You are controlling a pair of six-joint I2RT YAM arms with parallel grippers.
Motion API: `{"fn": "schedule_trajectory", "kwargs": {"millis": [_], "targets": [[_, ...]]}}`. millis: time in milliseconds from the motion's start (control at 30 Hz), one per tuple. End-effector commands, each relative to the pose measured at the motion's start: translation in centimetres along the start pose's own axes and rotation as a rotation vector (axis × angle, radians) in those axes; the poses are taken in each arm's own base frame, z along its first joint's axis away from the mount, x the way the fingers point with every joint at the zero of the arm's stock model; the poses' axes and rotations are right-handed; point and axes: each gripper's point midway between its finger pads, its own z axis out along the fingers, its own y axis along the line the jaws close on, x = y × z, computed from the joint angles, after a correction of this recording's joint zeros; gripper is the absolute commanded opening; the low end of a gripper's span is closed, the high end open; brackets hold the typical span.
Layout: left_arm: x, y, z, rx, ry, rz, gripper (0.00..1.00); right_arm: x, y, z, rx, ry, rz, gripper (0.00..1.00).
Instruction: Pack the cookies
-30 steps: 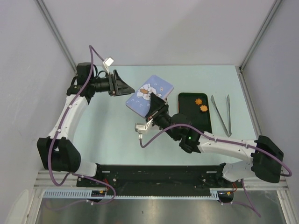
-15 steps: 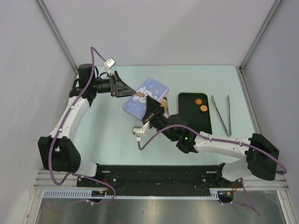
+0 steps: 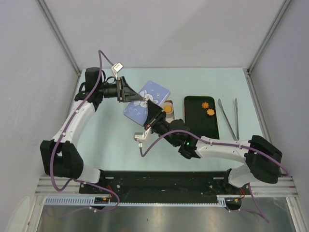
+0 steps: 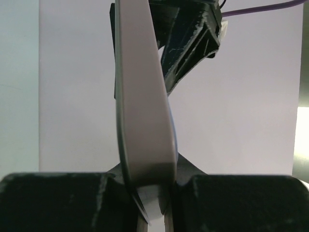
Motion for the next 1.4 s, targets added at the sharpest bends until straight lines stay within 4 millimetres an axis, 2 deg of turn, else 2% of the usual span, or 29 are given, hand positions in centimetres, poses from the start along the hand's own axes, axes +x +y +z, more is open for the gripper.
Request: {"fn": "schedule_trajectory", "kwargs": {"millis": [0,167,233,300,433,467,533,600,767,967,1233,1367], "targets": [[1.0,-0.8,0.4,0.041,0.034,0.013,0.38,-0.2,-3.1,0.5,0.102,-0.006,0.017,0.06],[1.3,-0.7,0.7,0.053,0.03,-0.002,0.11,0.3,-2.8,0.6,0.101,0.016,0.015,0.14],[1.4,-1.0,0.7,0.07,0.022,-0.012,0.04,0.7,-2.7,0.6,0.099,0.03,0.028,0.29],[1.4,-1.1,0.6,0.071,0.01,-0.015,0.0,1.0,-2.5,0.5,0.09,0.041,0.029,0.35],[1.1,-1.4,0.2,0.074,-0.032,-0.024,0.0,1.1,-2.1,0.6,0.079,0.051,0.03,0.43],[1.3,-1.0,0.1,0.07,-0.042,-0.039,0.0,1.3,-2.1,0.5,0.077,0.057,0.031,0.46],[0.7,-1.1,-0.4,0.069,-0.079,-0.049,0.0,1.4,-1.7,0.5,0.058,0.064,0.027,0.59],[0.4,-0.9,-0.7,0.07,-0.098,-0.074,0.0,1.6,-1.0,0.4,0.031,0.078,0.029,0.66],[-1.0,0.0,-1.2,0.055,-0.14,-0.119,0.0,2.1,0.3,0.1,-0.025,0.109,0.07,0.71],[-3.0,0.6,-1.5,0.042,-0.189,-0.123,0.0,3.3,3.2,-0.8,-0.107,0.135,0.061,0.76],[-6.1,2.7,-2.4,0.008,-0.293,-0.15,0.0,5.7,3.5,-1.5,-0.116,0.188,0.084,0.81],[-7.1,3.3,-2.4,0.009,-0.347,-0.177,0.0,7.9,3.6,-1.7,-0.115,0.239,0.105,0.81]]}}
